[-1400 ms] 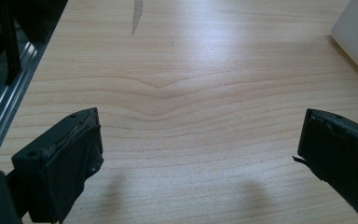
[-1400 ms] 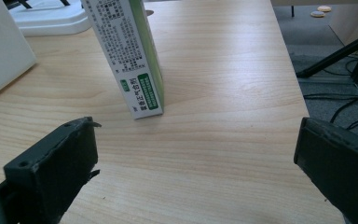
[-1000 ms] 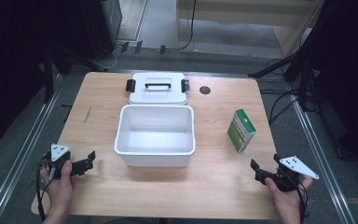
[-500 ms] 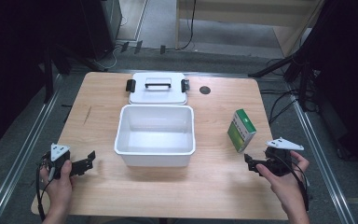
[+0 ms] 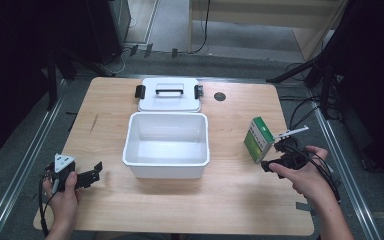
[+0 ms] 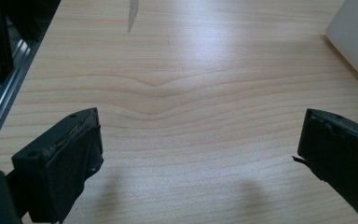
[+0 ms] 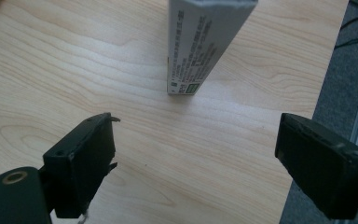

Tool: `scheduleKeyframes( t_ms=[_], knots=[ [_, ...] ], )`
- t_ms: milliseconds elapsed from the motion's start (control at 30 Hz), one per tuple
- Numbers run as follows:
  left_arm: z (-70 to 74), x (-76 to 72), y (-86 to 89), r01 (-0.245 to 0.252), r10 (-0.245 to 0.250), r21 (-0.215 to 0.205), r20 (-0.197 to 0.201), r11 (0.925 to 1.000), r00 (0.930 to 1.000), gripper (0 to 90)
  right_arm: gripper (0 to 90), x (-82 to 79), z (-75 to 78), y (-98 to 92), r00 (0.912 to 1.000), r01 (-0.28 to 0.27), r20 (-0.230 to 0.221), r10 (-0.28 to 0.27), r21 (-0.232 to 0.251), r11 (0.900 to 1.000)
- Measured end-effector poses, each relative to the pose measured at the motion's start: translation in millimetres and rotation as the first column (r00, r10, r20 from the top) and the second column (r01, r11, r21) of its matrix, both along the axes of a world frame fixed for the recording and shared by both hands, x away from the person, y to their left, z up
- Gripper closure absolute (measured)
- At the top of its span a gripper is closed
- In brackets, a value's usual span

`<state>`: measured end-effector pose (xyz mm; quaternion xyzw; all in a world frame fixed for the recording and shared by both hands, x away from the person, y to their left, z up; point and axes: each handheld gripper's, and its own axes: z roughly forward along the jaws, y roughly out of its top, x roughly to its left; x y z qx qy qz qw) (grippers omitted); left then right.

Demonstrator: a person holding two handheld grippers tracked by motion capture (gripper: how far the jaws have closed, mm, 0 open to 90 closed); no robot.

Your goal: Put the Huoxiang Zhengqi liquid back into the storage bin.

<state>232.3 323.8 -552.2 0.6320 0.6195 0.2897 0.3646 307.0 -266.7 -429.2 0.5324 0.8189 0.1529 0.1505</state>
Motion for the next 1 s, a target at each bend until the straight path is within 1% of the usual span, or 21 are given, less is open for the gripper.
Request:
scheduleKeyframes(
  t_ms=[67, 133, 267, 367, 500, 600, 633, 733, 767, 800, 933, 1000],
  knots=[
    [0.0, 0.0, 0.0, 0.001, -0.001, 0.000, 0.000, 1.0000, 1.0000, 0.6, 12.5, 6.0, 2.4, 3.8, 0.9994, -0.007, -0.035, 0.006, -0.019, 1.000],
    [0.0, 0.0, 0.0, 0.000, 0.000, 0.000, 0.000, 1.0000, 1.0000, 0.6, 12.7, 12.2, 6.8, 6.6, 0.9983, -0.012, -0.057, 0.011, -0.019, 1.000],
    [0.0, 0.1, -0.1, -0.001, 0.001, 0.000, 0.000, 1.0000, 1.0000, 0.6, 13.3, 23.6, 17.3, 11.1, 0.9975, 0.001, -0.070, -0.003, -0.025, 1.000],
    [-0.1, 0.1, -0.2, 0.000, 0.000, -0.001, 0.000, 1.0000, 1.0000, 0.6, 13.1, 30.7, 24.4, 14.3, 0.9970, 0.013, -0.076, -0.016, -0.049, 0.999],
    [-0.1, 0.2, -0.1, 0.001, -0.001, -0.002, 0.000, 1.0000, 1.0000, 0.6, 13.3, 40.5, 33.4, 17.3, 0.9942, 0.020, -0.105, -0.023, -0.036, 0.999],
    [-0.1, 0.1, -0.1, 0.001, -0.001, -0.002, 0.000, 1.0000, 1.0000, 0.6, 14.9, 49.0, 37.3, 20.1, 0.9908, 0.026, -0.132, -0.030, -0.038, 0.999],
    [-0.1, 0.2, -0.1, 0.000, 0.000, -0.002, 0.000, 1.0000, 1.0000, 0.5, 16.5, 51.9, 38.4, 21.6, 0.9893, 0.030, -0.142, -0.036, -0.042, 0.999],
    [-0.1, 0.2, 0.0, 0.001, -0.001, -0.002, 0.000, 1.0000, 1.0000, 0.6, 21.0, 60.0, 40.2, 26.8, 0.9870, 0.019, -0.158, -0.028, -0.054, 0.998],
    [-0.1, 0.2, 0.0, 0.001, -0.001, -0.002, 0.000, 1.0000, 1.0000, 0.6, 21.0, 60.0, 40.2, 26.8, 0.9870, 0.019, -0.158, -0.028, -0.054, 0.998],
    [-0.1, 0.3, 0.0, 0.001, -0.001, -0.002, 0.000, 1.0000, 1.0000, 0.6, 23.8, 65.4, 41.1, 31.0, 0.9855, 0.013, -0.168, -0.024, -0.065, 0.998],
    [-0.1, 0.3, 0.0, 0.002, -0.002, -0.002, 0.000, 1.0000, 1.0000, 0.6, 28.4, 74.6, 41.9, 35.2, 0.9837, 0.010, -0.178, -0.026, -0.088, 0.996],
    [-0.1, 0.3, -0.1, 0.001, -0.001, -0.002, 0.000, 1.0000, 1.0000, 0.6, 29.5, 79.7, 41.4, 36.7, 0.9805, 0.011, -0.195, -0.027, -0.083, 0.996]
  ],
)
